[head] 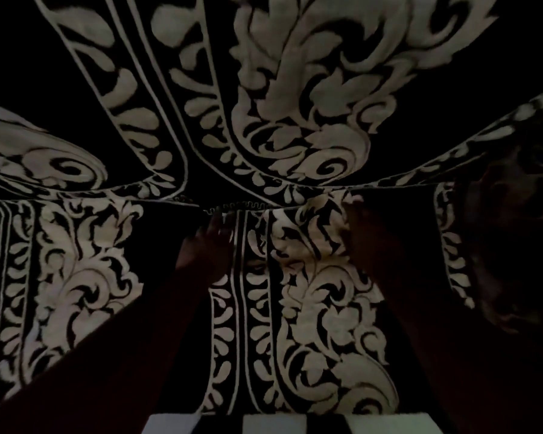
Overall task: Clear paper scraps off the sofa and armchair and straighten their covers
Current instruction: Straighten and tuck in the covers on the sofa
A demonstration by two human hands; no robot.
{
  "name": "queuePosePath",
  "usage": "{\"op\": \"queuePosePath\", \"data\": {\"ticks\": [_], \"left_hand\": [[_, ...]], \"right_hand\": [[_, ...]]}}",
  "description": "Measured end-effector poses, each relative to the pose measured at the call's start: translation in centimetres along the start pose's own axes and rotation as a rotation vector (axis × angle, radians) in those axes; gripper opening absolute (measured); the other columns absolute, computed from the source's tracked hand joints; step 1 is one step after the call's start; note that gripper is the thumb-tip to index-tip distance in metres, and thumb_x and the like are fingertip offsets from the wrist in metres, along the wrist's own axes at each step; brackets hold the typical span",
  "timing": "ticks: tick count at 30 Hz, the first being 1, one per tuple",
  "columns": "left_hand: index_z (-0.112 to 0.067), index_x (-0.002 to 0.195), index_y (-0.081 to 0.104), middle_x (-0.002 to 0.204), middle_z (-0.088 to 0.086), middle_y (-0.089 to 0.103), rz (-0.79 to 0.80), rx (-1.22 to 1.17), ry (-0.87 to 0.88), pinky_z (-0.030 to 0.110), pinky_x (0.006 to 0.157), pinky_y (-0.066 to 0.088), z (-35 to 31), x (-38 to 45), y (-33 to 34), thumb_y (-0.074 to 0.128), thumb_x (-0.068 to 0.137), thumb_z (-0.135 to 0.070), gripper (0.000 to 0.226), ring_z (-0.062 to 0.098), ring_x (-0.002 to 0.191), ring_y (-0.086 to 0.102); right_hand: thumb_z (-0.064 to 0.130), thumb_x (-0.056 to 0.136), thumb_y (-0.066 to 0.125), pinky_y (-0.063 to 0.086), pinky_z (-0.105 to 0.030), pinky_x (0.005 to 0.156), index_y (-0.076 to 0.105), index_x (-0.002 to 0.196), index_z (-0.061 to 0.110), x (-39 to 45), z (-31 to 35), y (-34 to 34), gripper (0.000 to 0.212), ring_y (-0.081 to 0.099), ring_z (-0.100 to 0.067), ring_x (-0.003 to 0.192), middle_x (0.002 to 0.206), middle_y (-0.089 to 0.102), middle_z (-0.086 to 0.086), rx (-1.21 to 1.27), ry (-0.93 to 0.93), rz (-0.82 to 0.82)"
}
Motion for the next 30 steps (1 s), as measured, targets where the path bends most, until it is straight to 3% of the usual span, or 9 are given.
{"op": "queuePosePath", "data": {"ticks": [5, 9, 13, 16, 19, 21, 24, 27, 30], "left_hand": [[-0.018, 0.146, 0.034, 0.152, 0.012, 0.032, -0.207, -0.016, -0.11, 0.053, 0.088, 0.055, 2.0, 3.2, -1.7, 0.041, 0.103, -0.029, 0.045, 0.039, 0.122, 0.055], [-0.023, 0.154, 0.025, 0.163, 0.006, 0.018, -0.184, -0.151, -0.22, 0.053, 0.097, 0.048, 3.7, 3.7, -0.7, 0.044, 0.099, -0.054, 0.066, 0.037, 0.134, 0.042], [-0.021, 0.157, 0.019, 0.166, 0.01, 0.014, -0.191, -0.031, -0.173, 0.051, 0.11, 0.034, 3.3, 4.1, -1.3, 0.043, 0.099, -0.055, 0.072, 0.035, 0.144, 0.028], [-0.02, 0.148, 0.042, 0.151, 0.015, 0.04, -0.227, 0.046, -0.104, 0.048, 0.1, 0.044, 2.4, 4.3, -3.2, 0.05, 0.099, -0.045, 0.055, 0.036, 0.133, 0.044], [-0.012, 0.126, 0.064, 0.126, 0.018, 0.063, -0.298, -0.033, -0.146, 0.047, 0.09, 0.052, 2.5, 4.5, -5.7, 0.05, 0.101, -0.028, 0.033, 0.039, 0.115, 0.061], [-0.007, 0.116, 0.069, 0.115, 0.02, 0.068, -0.381, -0.086, -0.194, 0.048, 0.085, 0.054, 3.0, 5.0, -6.4, 0.05, 0.1, -0.022, 0.029, 0.041, 0.106, 0.065], [-0.003, 0.125, 0.059, 0.128, 0.024, 0.055, -0.529, -0.345, -0.239, 0.051, 0.09, 0.053, 2.8, 5.3, -4.7, 0.057, 0.095, -0.02, 0.034, 0.044, 0.112, 0.057], [-0.009, 0.148, 0.033, 0.157, 0.024, 0.025, -0.626, -0.49, -0.194, 0.053, 0.114, 0.036, 0.8, 3.6, -1.0, 0.062, 0.092, -0.041, 0.071, 0.043, 0.14, 0.034], [-0.019, 0.159, 0.012, 0.168, 0.013, 0.005, -0.509, -0.313, 0.006, 0.055, 0.123, 0.014, -3.6, 1.6, 2.9, 0.043, 0.094, -0.063, 0.085, 0.031, 0.155, 0.01]], "right_hand": [[0.042, 0.092, 0.065, 0.041, -0.054, 0.107, 0.042, 0.15, 0.026, 6.3, 0.8, 1.3, 0.065, 0.043, -0.041, 0.133, 0.148, 0.044, -0.017, -0.085, -0.156, -0.018], [0.037, 0.088, 0.069, 0.044, -0.055, 0.099, 0.06, 0.13, 0.018, 6.7, 0.3, 1.4, 0.047, 0.048, -0.045, 0.12, 0.131, 0.054, -0.022, -0.215, -0.187, -0.021], [0.042, 0.088, 0.057, 0.047, -0.058, 0.095, 0.062, 0.127, 0.012, 4.6, -2.9, 0.0, 0.05, 0.052, -0.049, 0.115, 0.125, 0.057, -0.026, -0.268, -0.175, -0.14], [0.025, 0.101, 0.05, 0.052, -0.031, 0.083, 0.06, 0.131, -0.001, 4.3, -4.2, -0.9, 0.041, 0.058, -0.045, 0.115, 0.128, 0.061, -0.024, -0.127, -0.097, -0.136], [0.019, 0.098, 0.058, 0.049, -0.042, 0.088, 0.066, 0.121, 0.004, 4.8, -5.0, -1.1, 0.029, 0.062, -0.041, 0.107, 0.119, 0.067, -0.022, -0.09, -0.065, -0.049], [0.021, 0.099, 0.056, 0.051, -0.049, 0.087, 0.068, 0.114, 0.002, 5.8, -4.8, -2.7, 0.027, 0.064, -0.044, 0.1, 0.109, 0.068, -0.026, 0.008, 0.01, -0.184], [0.02, 0.099, 0.053, 0.053, -0.053, 0.081, 0.066, 0.113, 0.0, 6.8, -3.4, -3.8, 0.027, 0.064, -0.049, 0.092, 0.1, 0.067, -0.03, 0.045, 0.022, -0.406], [0.027, 0.093, 0.063, 0.044, -0.055, 0.101, 0.044, 0.142, 0.006, 5.2, -3.1, -1.2, 0.056, 0.053, -0.048, 0.121, 0.133, 0.054, -0.029, 0.05, 0.119, -0.413], [0.05, 0.093, 0.055, 0.028, -0.057, 0.118, 0.017, 0.16, 0.017, 2.3, -1.9, 2.5, 0.084, 0.021, -0.038, 0.151, 0.165, 0.016, -0.018, 0.04, 0.002, -0.337]]}}
Point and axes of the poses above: each hand's wrist, its own x-axis towards the middle knuckle, its own y-axis out of the palm, z = x × y, the point moved 7 cm from there along x, towards the middle knuckle
